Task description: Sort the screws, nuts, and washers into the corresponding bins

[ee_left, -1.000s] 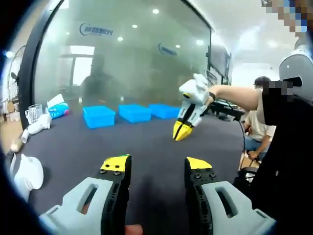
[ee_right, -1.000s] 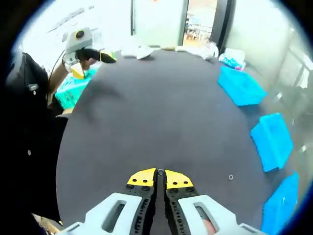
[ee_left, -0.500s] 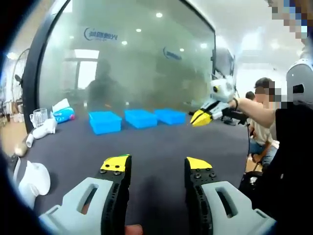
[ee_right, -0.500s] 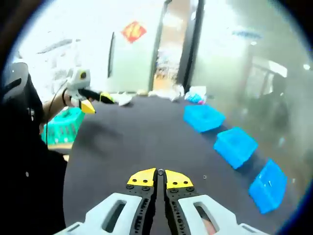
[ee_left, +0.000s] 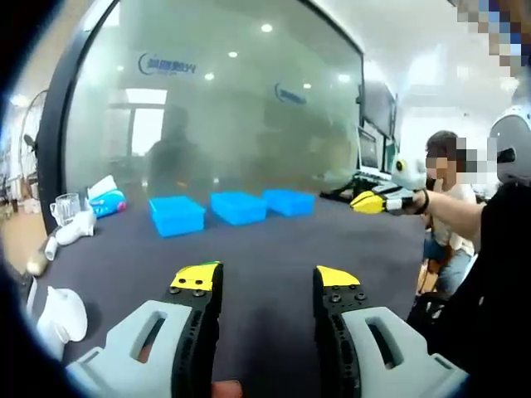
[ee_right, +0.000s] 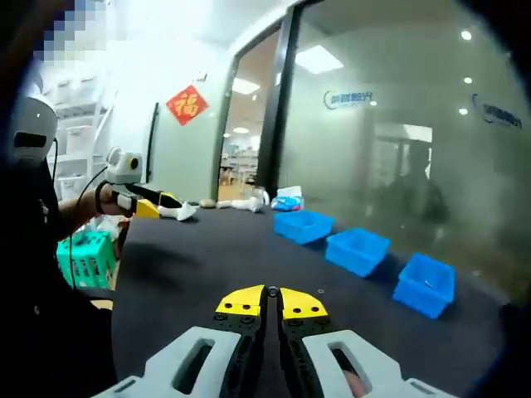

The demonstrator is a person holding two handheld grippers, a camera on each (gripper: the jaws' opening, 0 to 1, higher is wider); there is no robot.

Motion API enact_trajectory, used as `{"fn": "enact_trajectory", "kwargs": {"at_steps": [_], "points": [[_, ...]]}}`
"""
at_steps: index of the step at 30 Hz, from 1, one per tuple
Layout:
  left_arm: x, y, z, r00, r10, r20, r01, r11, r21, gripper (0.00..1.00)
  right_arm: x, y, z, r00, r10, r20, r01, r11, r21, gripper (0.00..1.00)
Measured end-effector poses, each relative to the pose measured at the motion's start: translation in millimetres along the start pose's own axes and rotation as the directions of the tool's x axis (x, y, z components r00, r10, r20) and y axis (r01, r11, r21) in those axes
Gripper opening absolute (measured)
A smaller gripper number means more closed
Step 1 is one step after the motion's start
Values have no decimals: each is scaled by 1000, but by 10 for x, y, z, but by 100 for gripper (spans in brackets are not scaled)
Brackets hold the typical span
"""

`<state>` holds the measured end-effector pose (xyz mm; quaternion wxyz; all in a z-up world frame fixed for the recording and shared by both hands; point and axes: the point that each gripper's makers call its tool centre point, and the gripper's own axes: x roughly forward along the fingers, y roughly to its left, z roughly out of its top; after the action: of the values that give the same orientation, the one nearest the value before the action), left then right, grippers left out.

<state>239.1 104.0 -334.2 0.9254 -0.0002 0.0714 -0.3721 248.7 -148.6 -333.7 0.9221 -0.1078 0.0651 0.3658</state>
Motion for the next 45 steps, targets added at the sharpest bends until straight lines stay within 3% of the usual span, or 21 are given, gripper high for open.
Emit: {"fn": "enact_trajectory", "kwargs": {"at_steps": [4,9,14,21,33,41,45], "points": [[8,-4,22,1000,4,5,-4,1000,3,43,-81,-52,60,994,-65,83,60,997,55,3],[-1,10,53,1000,11,9,-12,1000,16,43,-56,-116,129,990,-89,112,81,994,77,3],[-30,35,87,1000,20,22,-21,1000,18,43,86,-262,230,990,-88,110,80,994,71,3],[-68,65,92,999,28,32,-29,999,19,43,394,-584,572,983,-95,158,81,993,89,3],[-112,129,61,998,42,47,-42,999,-3,42,1258,-1222,871,983,-155,94,151,988,39,3],[-131,165,27,997,50,53,-49,999,-18,42,1908,-1552,622,980,-198,-26,199,980,5,3],[-178,217,25,996,65,58,-64,998,-23,42,2105,-1669,526,973,-225,-56,224,974,-22,3]]}}
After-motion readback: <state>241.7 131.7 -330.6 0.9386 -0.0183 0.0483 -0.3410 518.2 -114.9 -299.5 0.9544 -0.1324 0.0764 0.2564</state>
